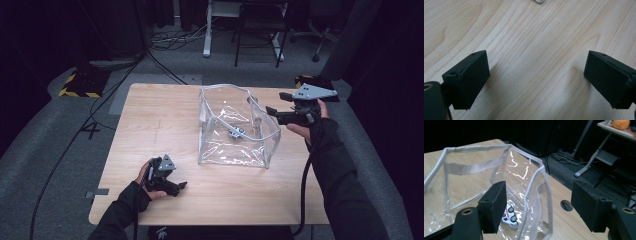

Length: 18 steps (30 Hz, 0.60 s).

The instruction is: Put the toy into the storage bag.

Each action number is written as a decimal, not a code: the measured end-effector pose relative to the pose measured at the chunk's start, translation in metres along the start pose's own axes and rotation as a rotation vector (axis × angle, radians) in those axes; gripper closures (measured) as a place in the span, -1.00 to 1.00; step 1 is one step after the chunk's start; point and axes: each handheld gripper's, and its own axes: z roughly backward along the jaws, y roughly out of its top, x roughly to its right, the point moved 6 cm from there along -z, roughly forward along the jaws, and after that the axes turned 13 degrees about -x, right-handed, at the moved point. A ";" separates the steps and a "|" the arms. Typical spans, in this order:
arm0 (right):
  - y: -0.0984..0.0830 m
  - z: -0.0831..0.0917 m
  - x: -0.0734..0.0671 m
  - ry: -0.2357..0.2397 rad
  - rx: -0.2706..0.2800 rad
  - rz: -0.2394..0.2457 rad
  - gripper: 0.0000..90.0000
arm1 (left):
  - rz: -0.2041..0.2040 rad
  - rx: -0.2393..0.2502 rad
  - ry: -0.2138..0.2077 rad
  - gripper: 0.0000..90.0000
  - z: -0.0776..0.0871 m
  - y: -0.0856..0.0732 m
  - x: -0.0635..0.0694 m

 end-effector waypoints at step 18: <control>-0.015 0.007 0.025 -0.085 0.006 -0.081 -0.45 | -0.002 0.000 0.000 -0.85 0.000 0.000 0.000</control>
